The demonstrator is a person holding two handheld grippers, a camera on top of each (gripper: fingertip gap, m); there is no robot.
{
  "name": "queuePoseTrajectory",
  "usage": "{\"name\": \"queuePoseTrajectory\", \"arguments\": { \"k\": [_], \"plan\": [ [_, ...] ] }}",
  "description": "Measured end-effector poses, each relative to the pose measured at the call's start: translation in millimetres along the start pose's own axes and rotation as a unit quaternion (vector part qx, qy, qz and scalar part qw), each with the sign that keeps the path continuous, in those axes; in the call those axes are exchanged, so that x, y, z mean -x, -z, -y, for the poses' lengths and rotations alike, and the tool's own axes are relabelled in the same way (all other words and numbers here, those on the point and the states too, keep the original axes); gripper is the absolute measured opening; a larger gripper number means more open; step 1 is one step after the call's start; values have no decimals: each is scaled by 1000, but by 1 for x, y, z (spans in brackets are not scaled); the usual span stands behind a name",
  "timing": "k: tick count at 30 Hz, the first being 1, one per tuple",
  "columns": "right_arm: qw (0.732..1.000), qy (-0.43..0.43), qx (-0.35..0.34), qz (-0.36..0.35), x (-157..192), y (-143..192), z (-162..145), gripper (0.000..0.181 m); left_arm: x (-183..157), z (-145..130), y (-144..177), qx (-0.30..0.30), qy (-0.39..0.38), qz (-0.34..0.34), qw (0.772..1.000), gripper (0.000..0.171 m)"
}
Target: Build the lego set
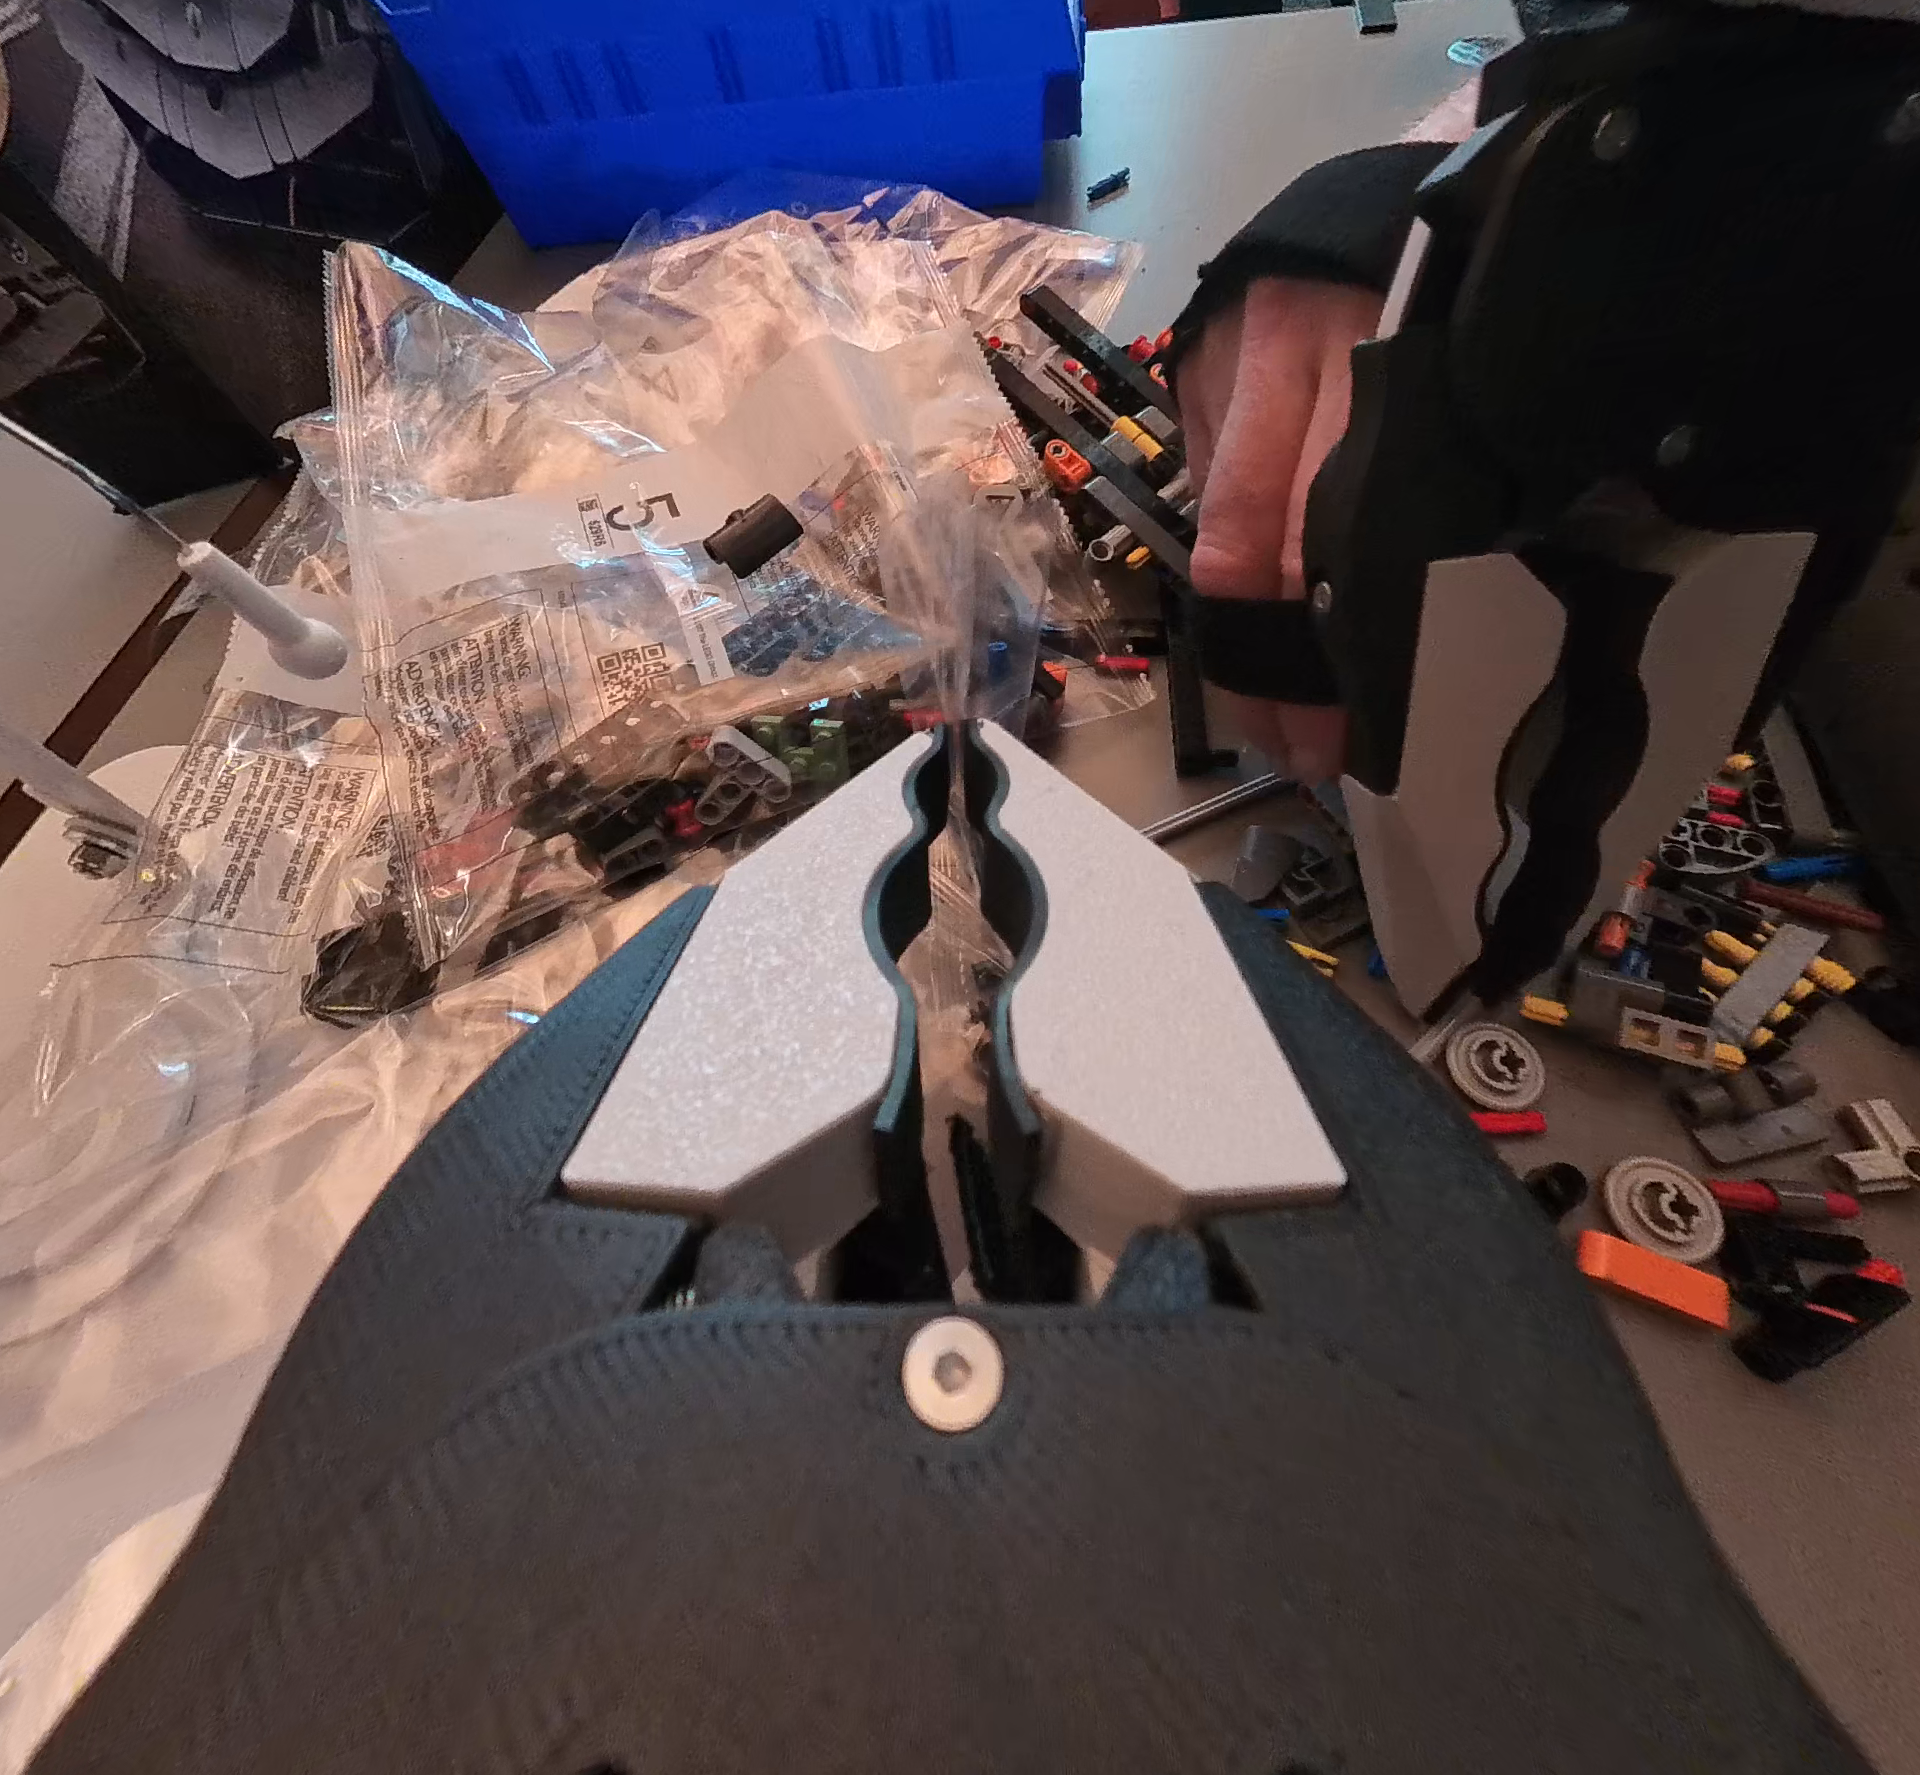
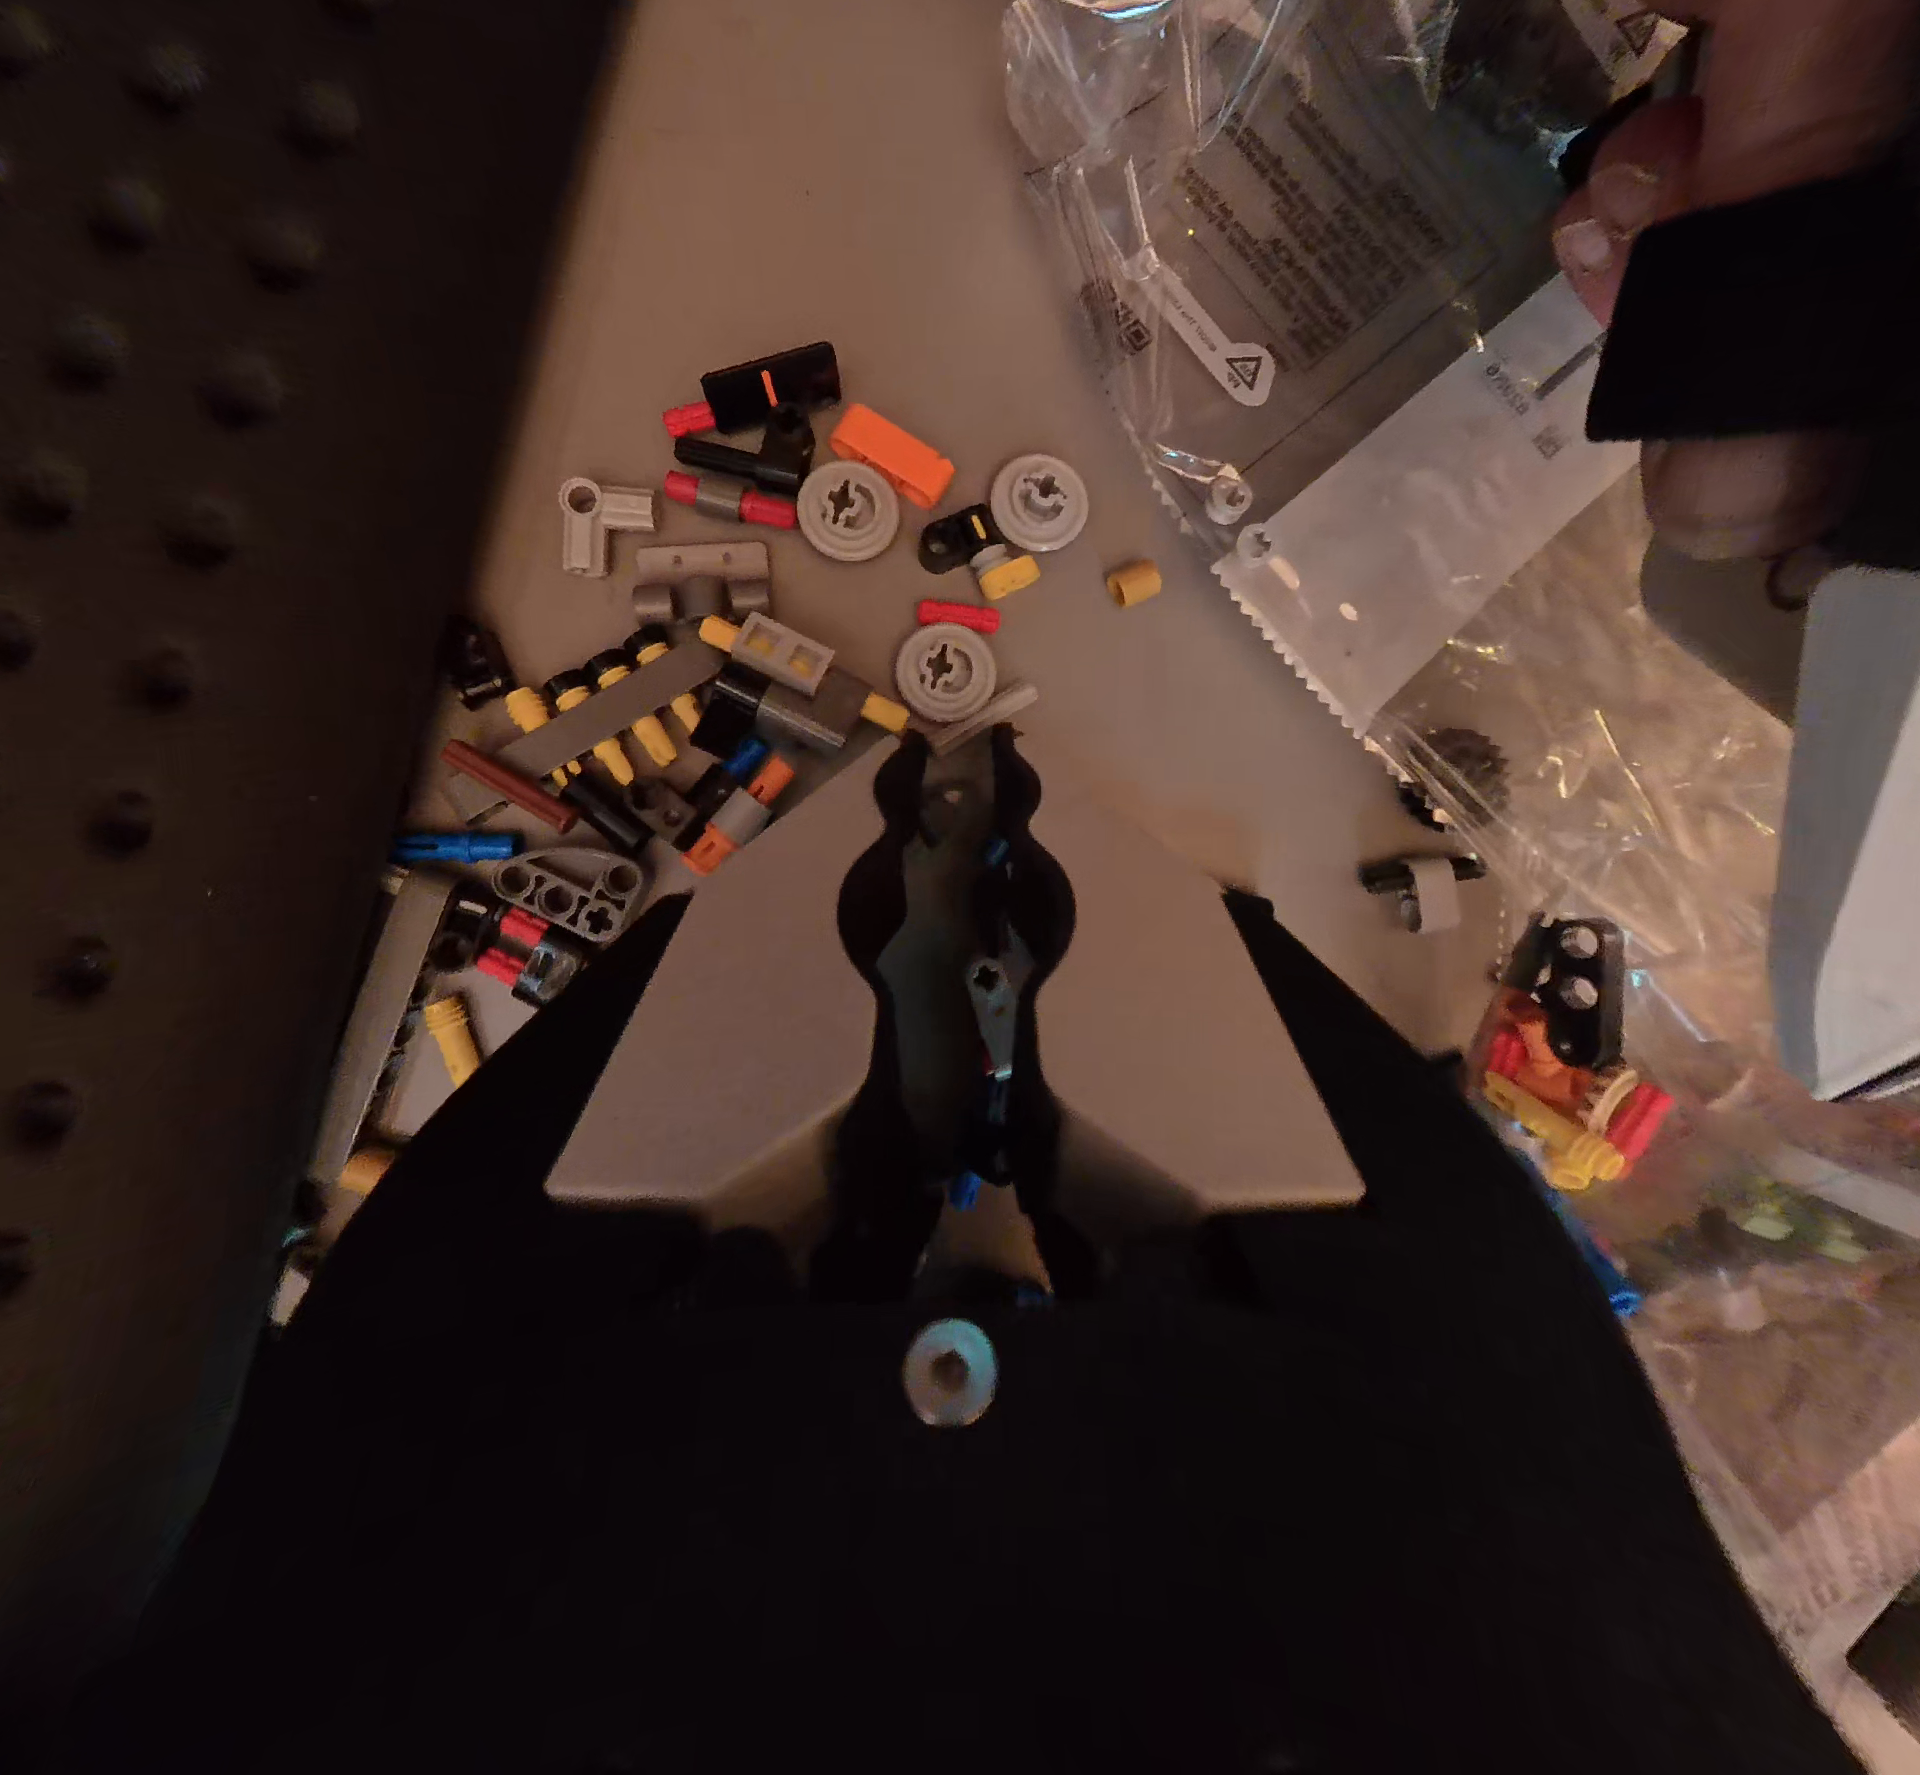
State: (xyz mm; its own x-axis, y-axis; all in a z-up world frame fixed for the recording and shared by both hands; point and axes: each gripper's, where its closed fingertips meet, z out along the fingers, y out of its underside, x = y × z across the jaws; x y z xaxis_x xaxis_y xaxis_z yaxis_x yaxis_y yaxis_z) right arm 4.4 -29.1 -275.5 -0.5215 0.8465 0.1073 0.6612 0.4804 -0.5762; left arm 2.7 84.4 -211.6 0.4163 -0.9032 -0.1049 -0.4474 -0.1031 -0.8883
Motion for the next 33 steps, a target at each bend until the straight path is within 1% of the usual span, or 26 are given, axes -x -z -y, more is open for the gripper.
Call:
{"name": "queuePoseTrajectory", "arguments": {
  "k": [5, 9, 12, 14, 17, 18, 21, 24, 27, 30, 33],
  "plan": [
    [1000, 2, 7, -16, -5, 0, -2, 0, 0, 0, 0, 1, 0, 0, 1000, 0],
    [999, -4, 16, -33, -13, 3, -8, 0, 0, -1, 0, 2, 0, 1, 1000, 0],
    [999, -5, 12, -35, -13, 2, -5, 6, 0, -1, 0, 2, -1, 0, 1000, 0],
    [999, -4, 10, -36, -13, 0, -3, 7, 0, -1, 0, 3, -1, 1, 1000, 0],
    [999, -3, 8, -36, -13, -1, -2, 5, 0, -1, 0, 3, -1, 1, 1000, 0],
    [999, -2, 9, -39, -14, -1, -2, 1, 0, -1, 0, 3, -1, 1, 1000, 0],
    [999, 4, 12, -53, -19, 2, -4, 0, 0, -1, 0, 4, -1, 1, 1000, 0],
    [997, -8, -12, -75, -29, 15, 0, 0, 0, -1, 0, 3, -2, 1, 1000, 0],
    [991, -19, -31, -129, -49, 40, -3, 0, 0, 0, 0, 2, -2, 1, 1000, 0],
    [979, -36, -58, -193, -71, 72, -6, 0, 0, 0, 1, 2, -2, 0, 1000, 0],
    [964, -48, -53, -256, -90, 98, -19, 0, 0, 0, 0, 3, -3, 0, 1000, 0]
  ]
}}
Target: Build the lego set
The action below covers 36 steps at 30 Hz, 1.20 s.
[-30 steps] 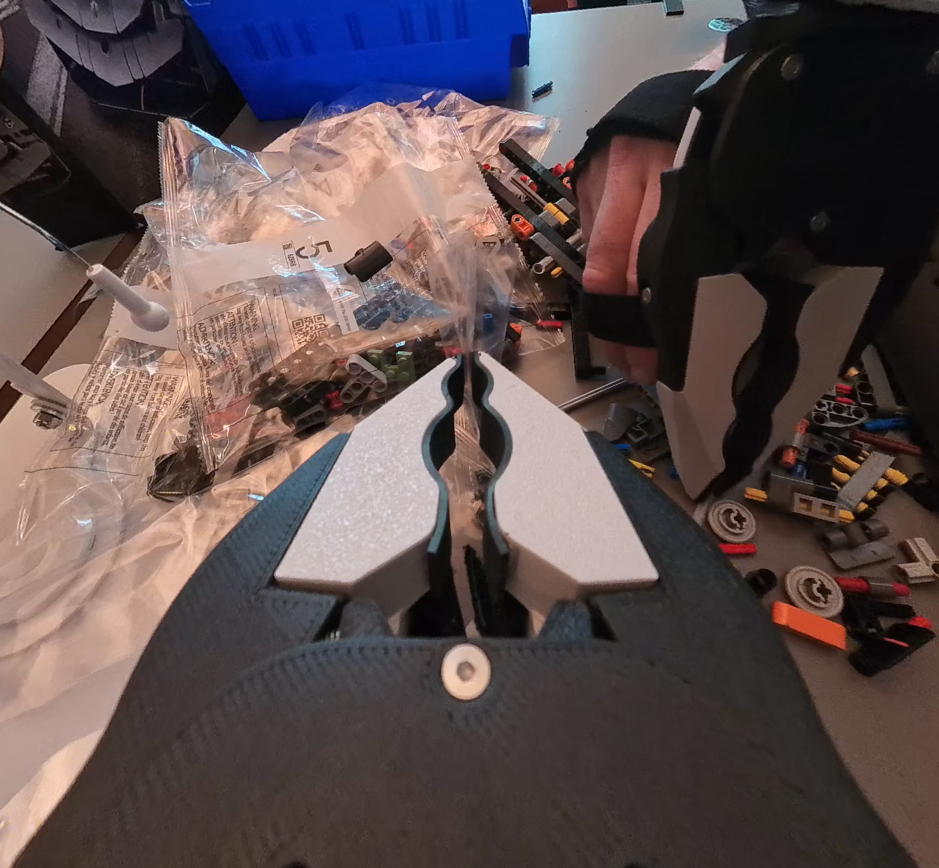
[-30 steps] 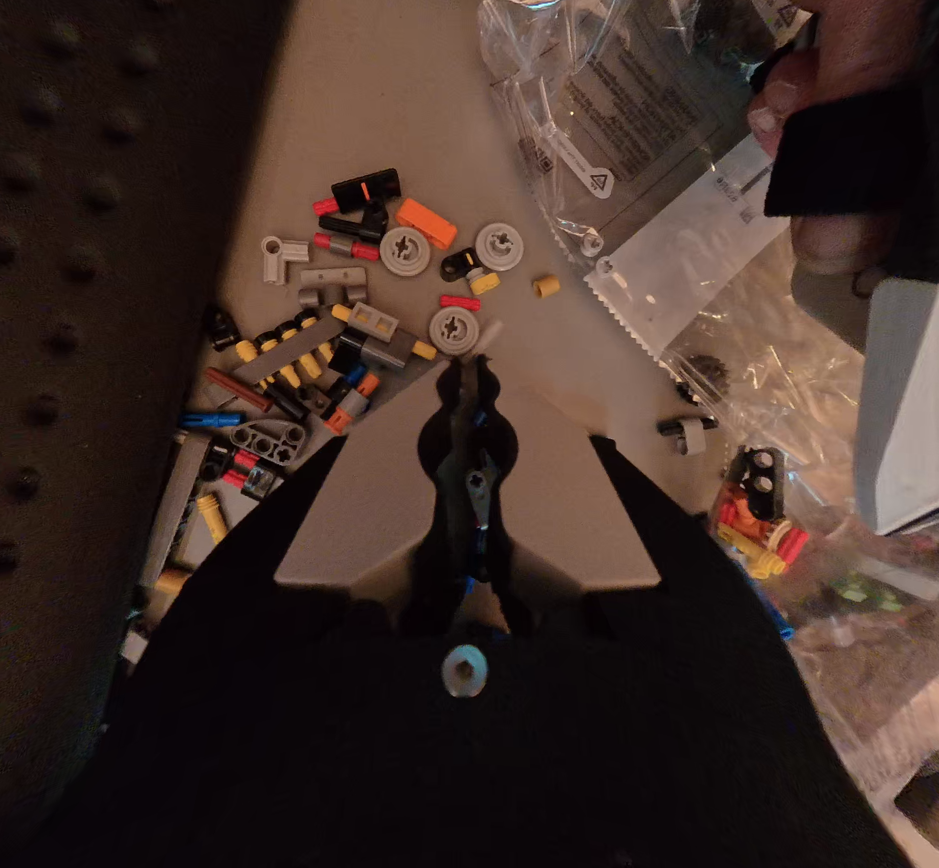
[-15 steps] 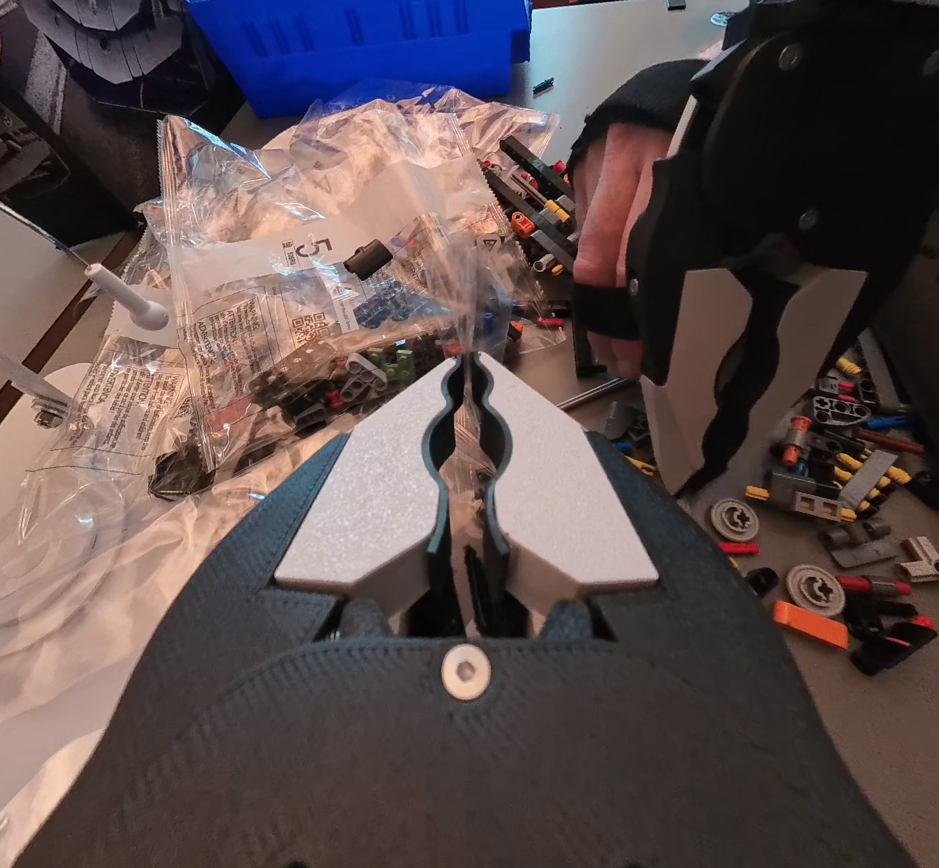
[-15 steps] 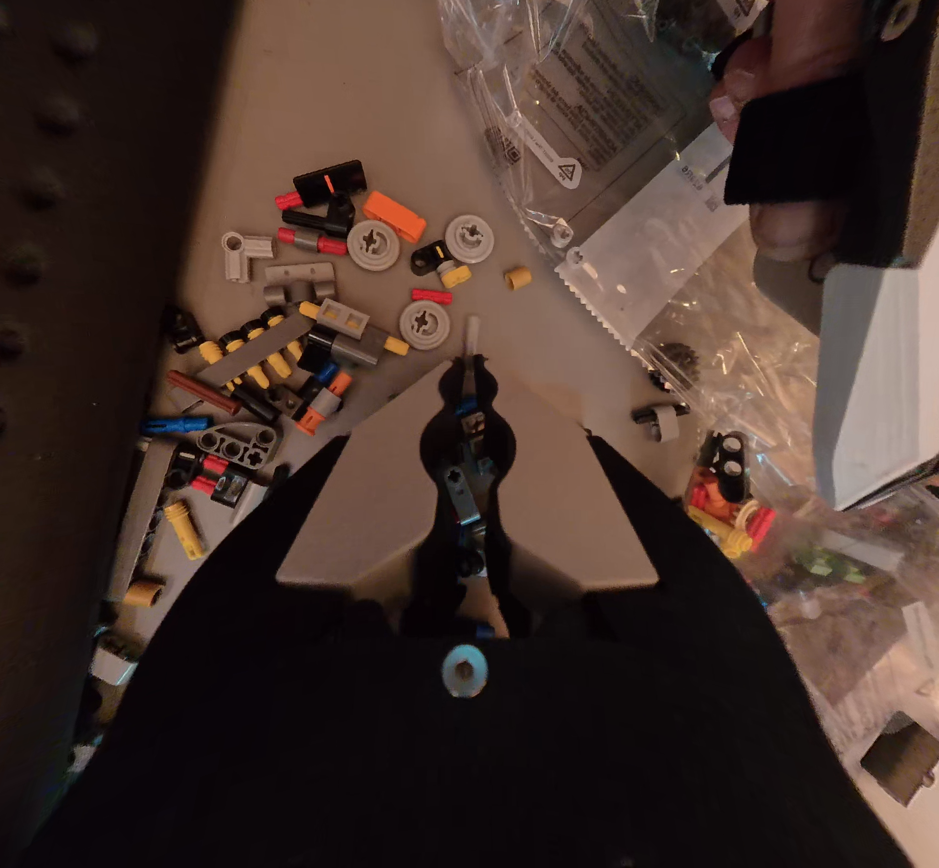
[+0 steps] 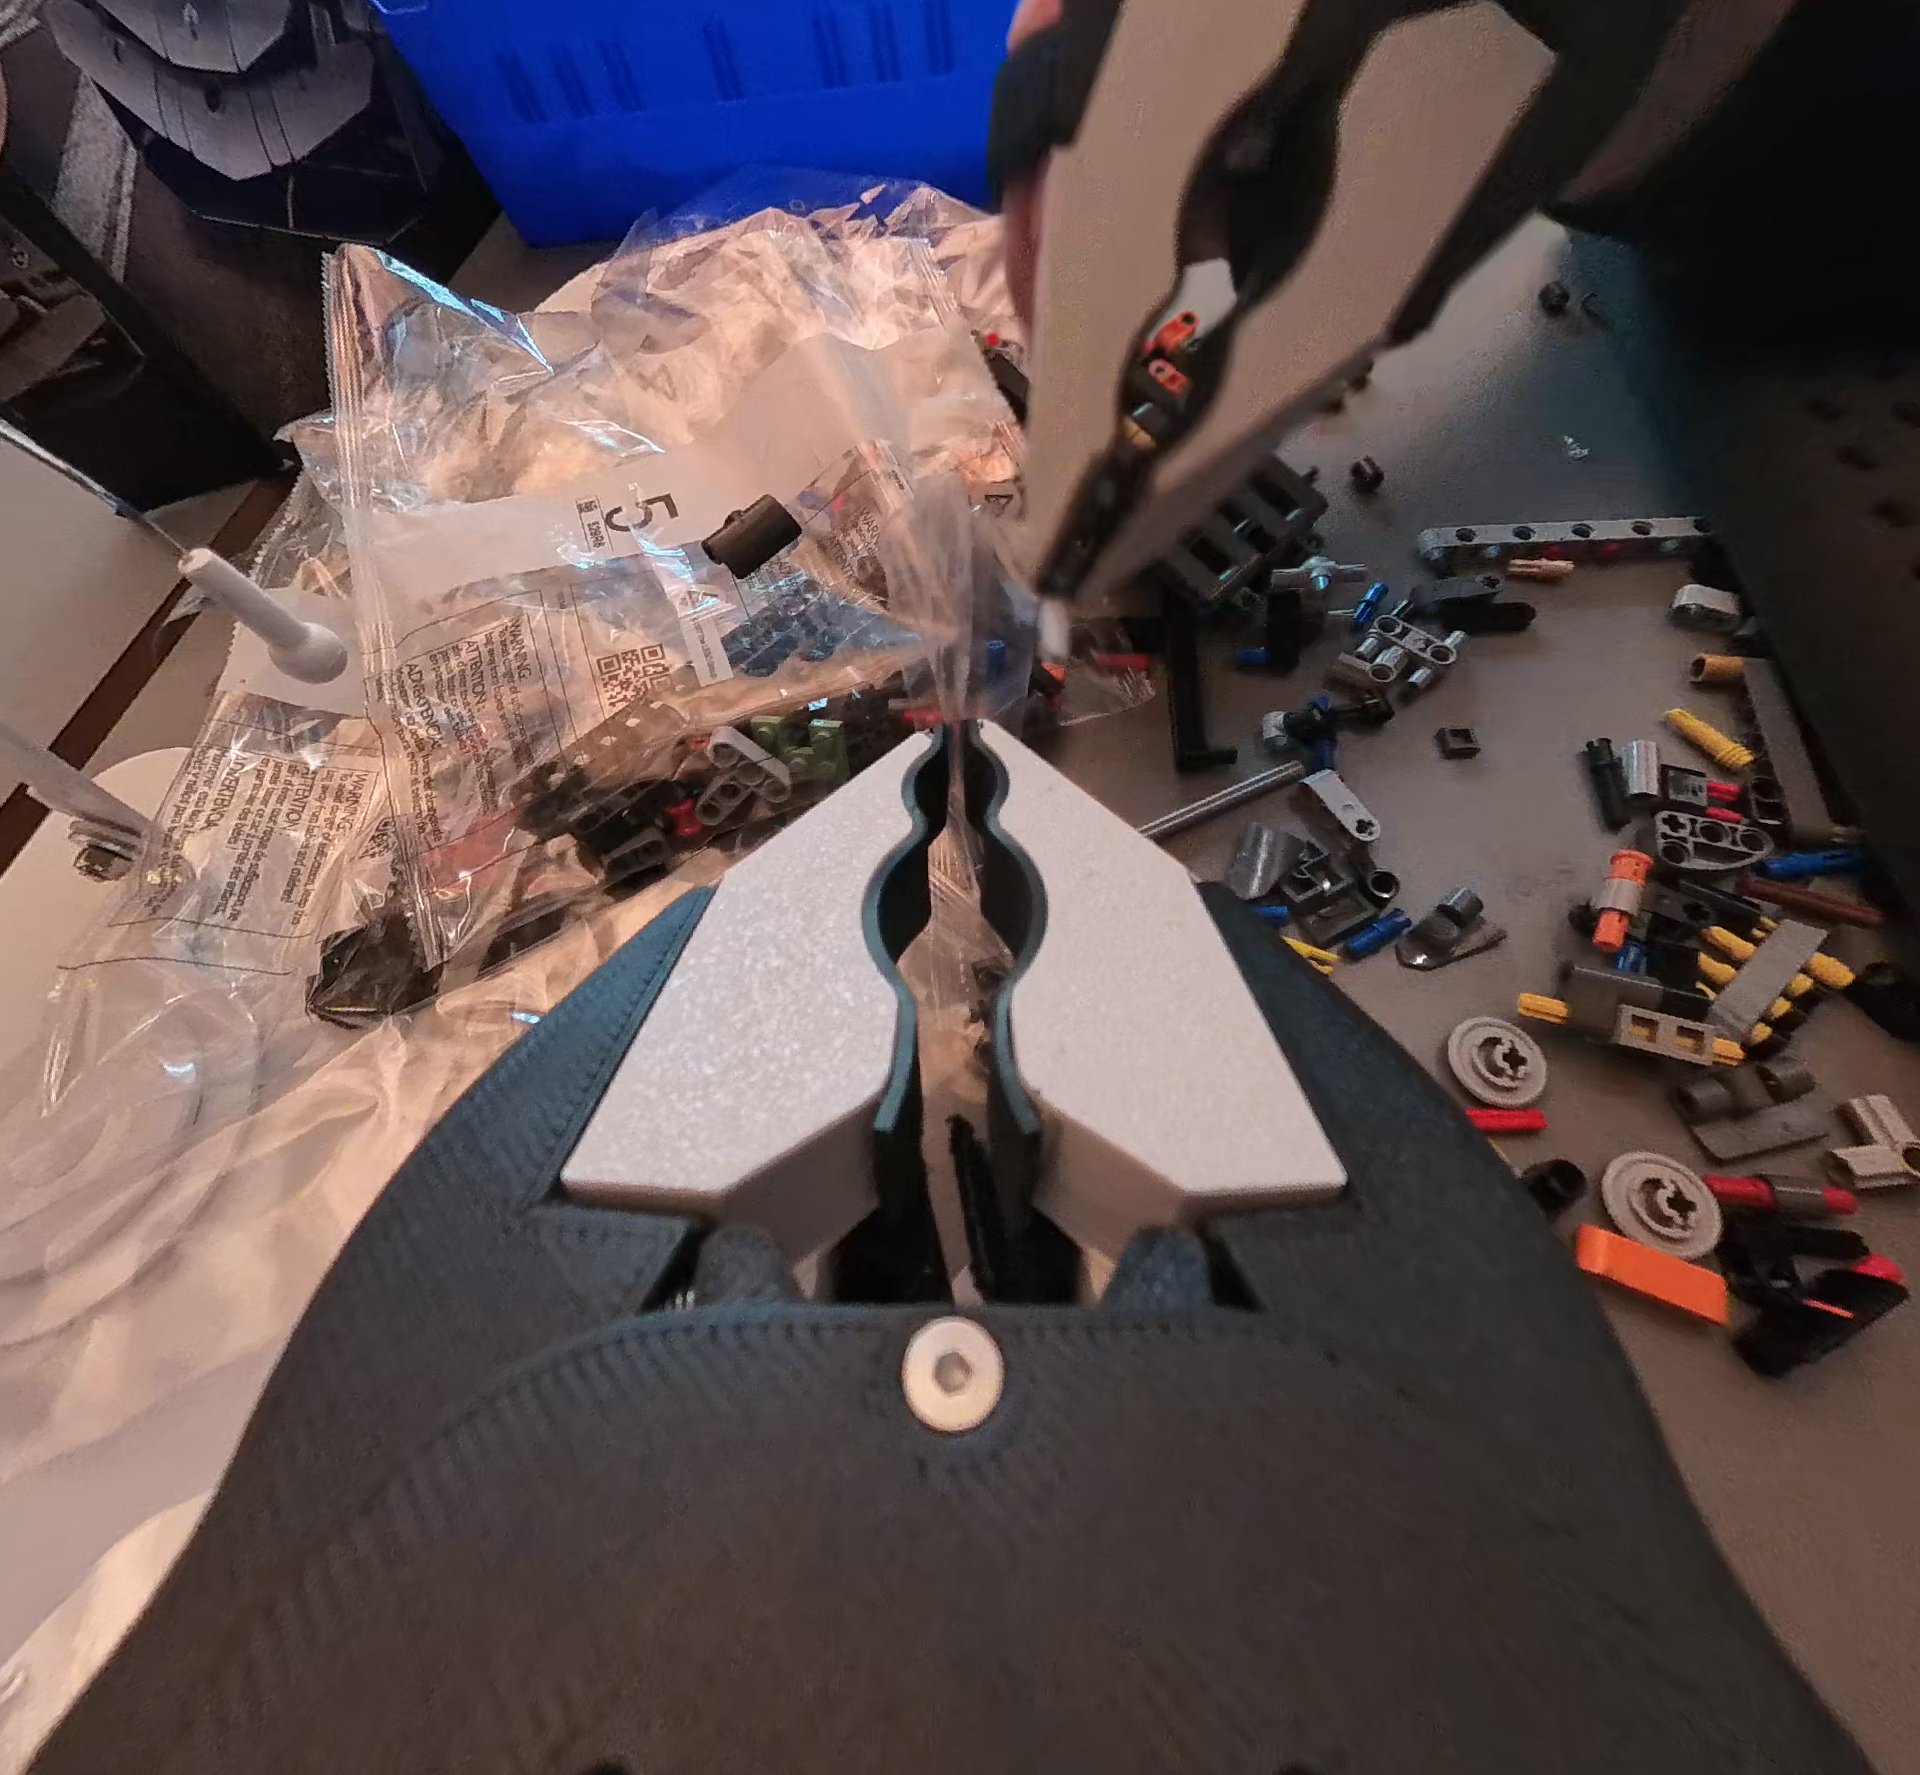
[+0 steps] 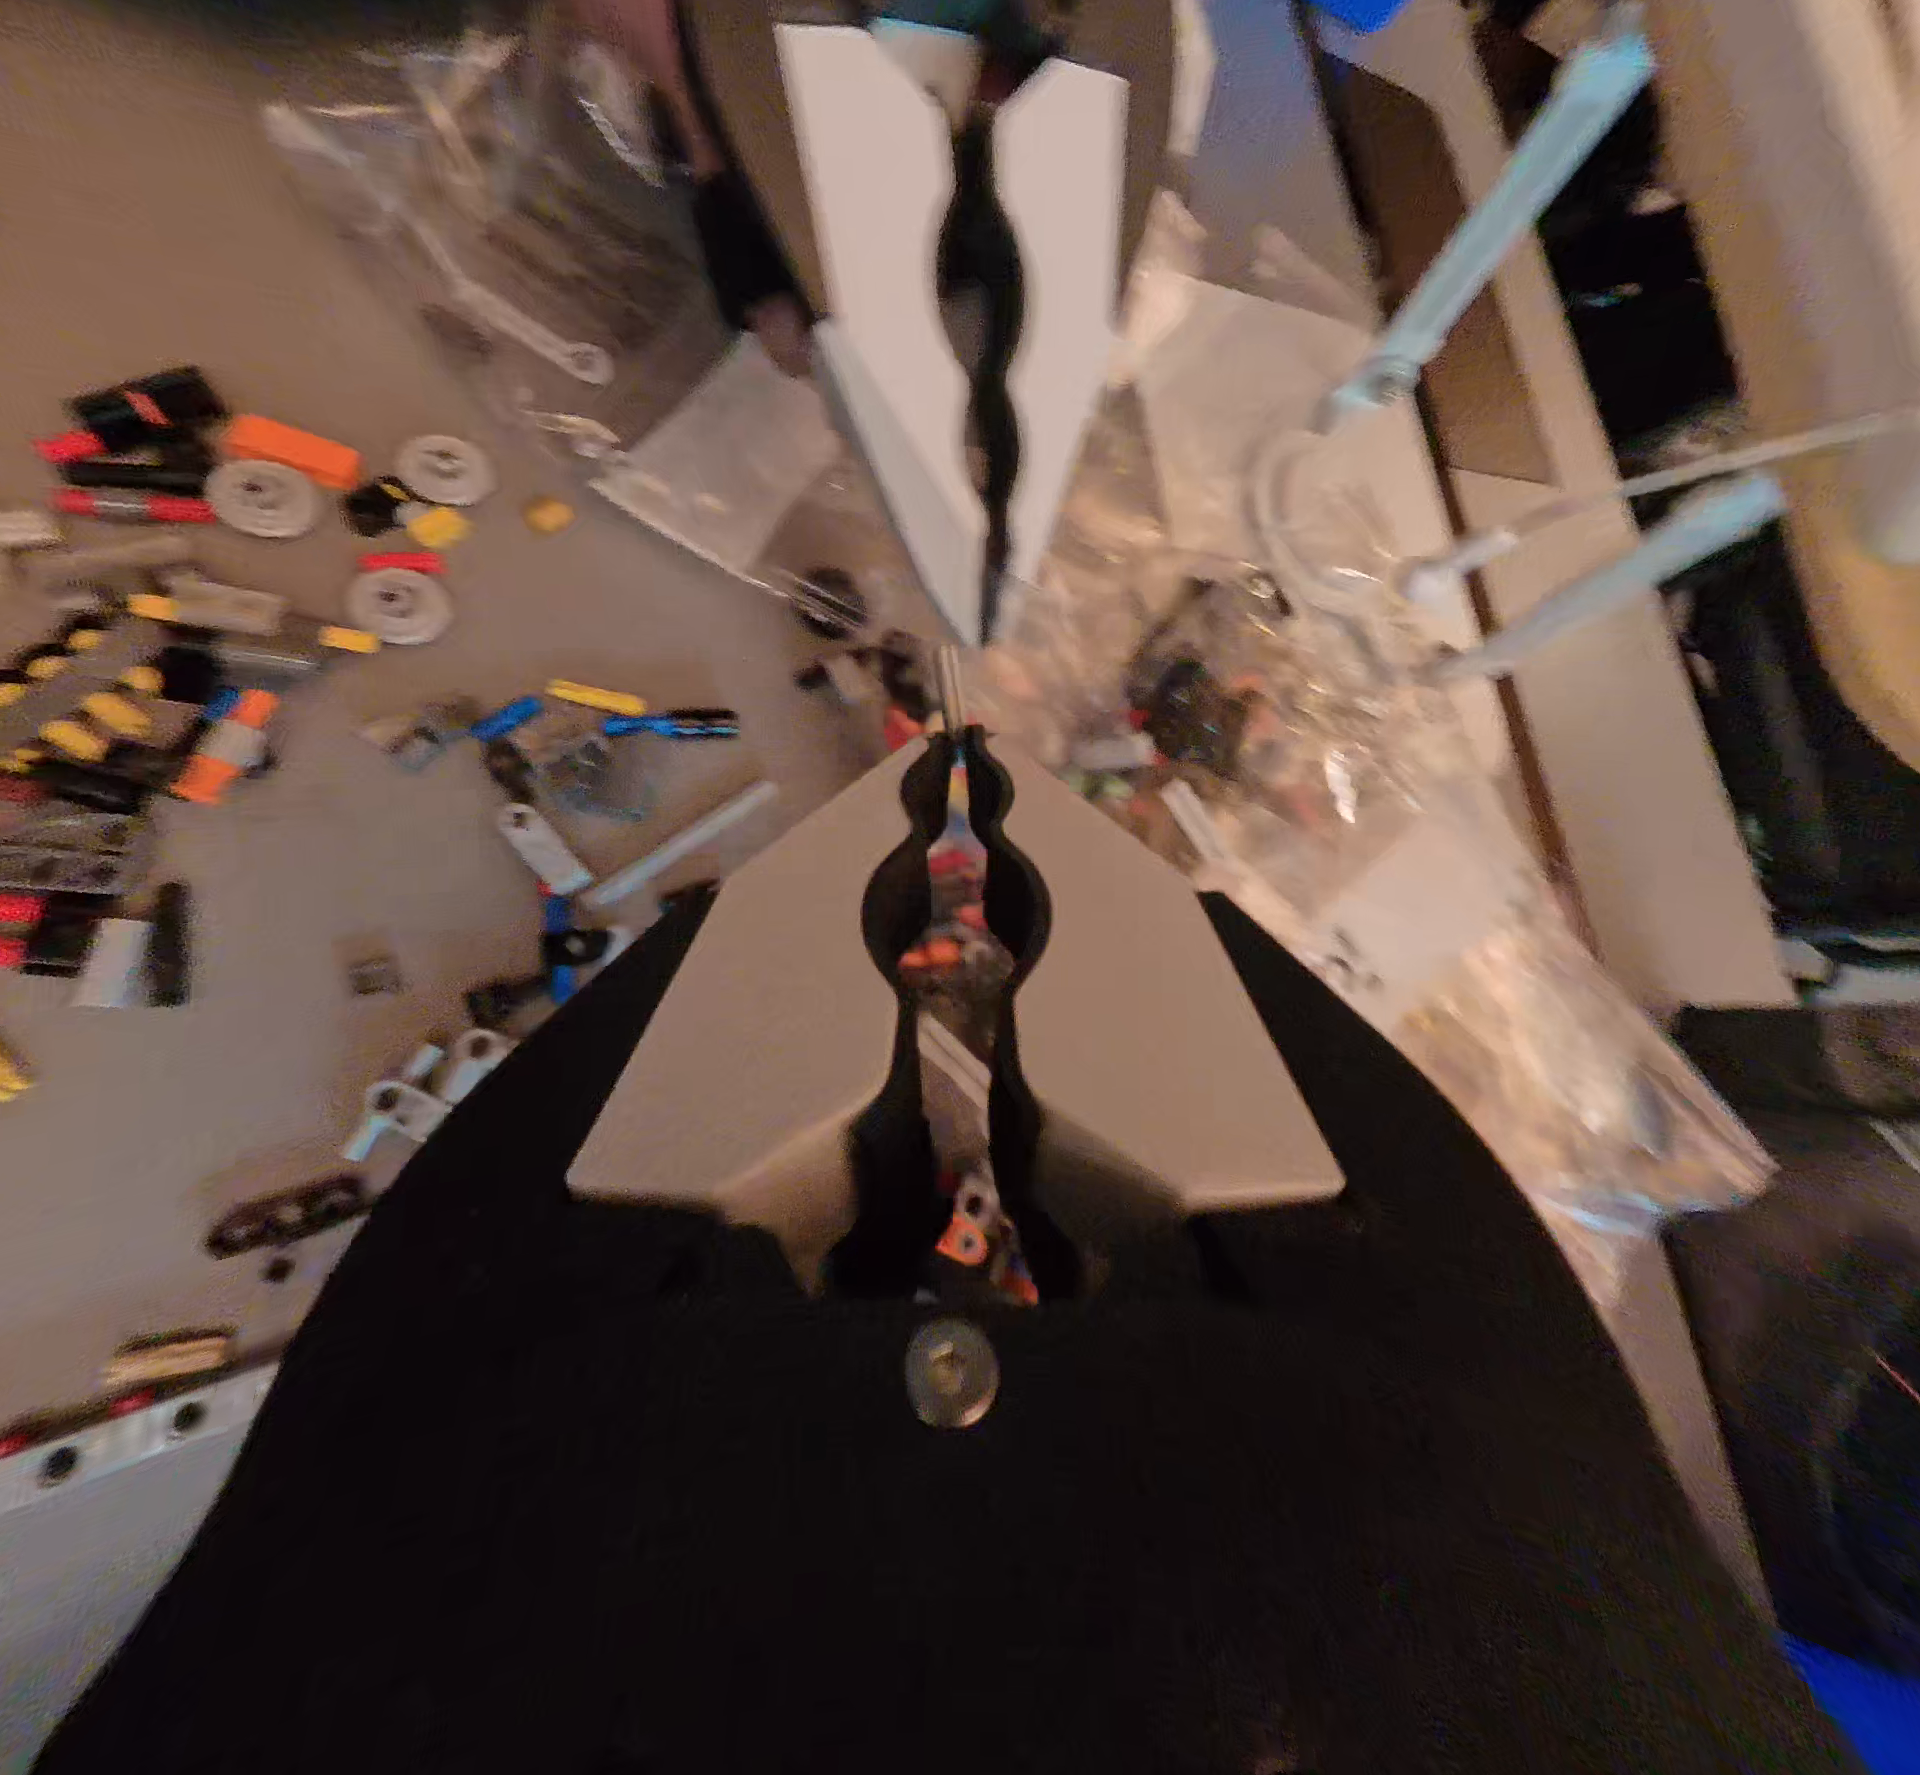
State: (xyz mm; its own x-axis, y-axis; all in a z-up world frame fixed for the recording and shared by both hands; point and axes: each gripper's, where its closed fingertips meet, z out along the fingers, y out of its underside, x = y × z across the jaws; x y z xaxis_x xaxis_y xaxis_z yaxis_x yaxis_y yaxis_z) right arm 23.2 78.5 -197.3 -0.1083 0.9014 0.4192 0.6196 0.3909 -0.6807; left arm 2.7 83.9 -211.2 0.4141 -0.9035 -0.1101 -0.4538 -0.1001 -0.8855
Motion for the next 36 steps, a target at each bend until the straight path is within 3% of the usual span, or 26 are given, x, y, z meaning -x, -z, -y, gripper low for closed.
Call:
{"name": "queuePoseTrajectory", "arguments": {
  "k": [7, 15, 36],
  "plan": [
    [998, 13, 47, -49, -19, 7, -23, 0, -1, 0, -1, 1, 0, -1, 1000, 0],
    [995, 9, 34, -90, -34, 18, -18, 0, 0, 0, -1, 1, 0, -1, 1000, 0],
    [993, 19, 40, -106, -32, 7, -14, 7, -1, 0, -2, 3, -1, -2, 1000, 0]
  ]
}}
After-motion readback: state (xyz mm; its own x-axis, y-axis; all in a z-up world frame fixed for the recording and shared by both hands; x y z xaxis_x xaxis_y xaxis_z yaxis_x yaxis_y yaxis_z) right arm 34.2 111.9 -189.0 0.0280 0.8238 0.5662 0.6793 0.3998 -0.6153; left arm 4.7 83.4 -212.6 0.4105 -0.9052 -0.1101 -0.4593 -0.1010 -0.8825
